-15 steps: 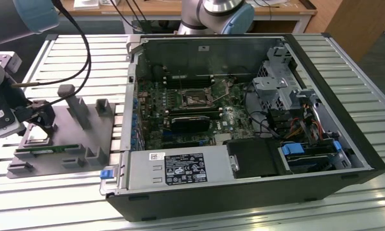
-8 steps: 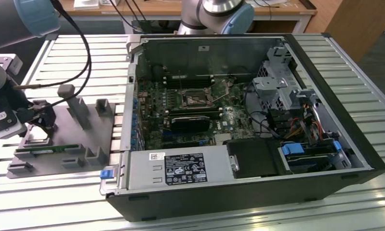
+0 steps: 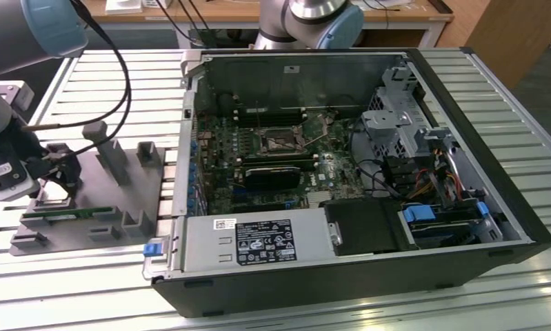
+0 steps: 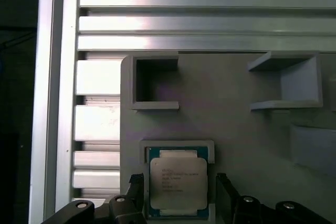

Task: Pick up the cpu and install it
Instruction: 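Pick up the cpu and move it towards the insertion slot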

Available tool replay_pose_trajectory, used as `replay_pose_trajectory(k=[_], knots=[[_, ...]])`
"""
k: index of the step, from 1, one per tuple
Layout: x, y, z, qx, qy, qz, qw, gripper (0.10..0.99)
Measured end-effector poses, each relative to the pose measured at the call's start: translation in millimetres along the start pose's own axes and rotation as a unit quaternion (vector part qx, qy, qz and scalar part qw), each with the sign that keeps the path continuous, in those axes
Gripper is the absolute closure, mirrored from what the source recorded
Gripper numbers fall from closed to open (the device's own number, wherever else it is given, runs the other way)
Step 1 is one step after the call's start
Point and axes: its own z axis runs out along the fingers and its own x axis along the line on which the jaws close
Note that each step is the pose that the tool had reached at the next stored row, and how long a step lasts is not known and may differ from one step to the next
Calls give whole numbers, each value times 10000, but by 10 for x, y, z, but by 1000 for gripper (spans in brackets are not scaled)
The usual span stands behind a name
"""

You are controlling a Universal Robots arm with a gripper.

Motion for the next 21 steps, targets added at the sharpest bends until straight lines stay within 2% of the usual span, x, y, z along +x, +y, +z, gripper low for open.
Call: replay_pose_trajectory(k=[4, 15, 17, 18, 21], knots=[[3, 3, 27, -1, 1, -26, 10000, 431], [17, 31, 35, 0, -1, -149, 9999, 431], [18, 31, 36, 1, 0, -154, 9999, 447], [18, 31, 39, -1, -1, -154, 9999, 514], [17, 31, 44, -2, -1, -155, 9999, 514]])
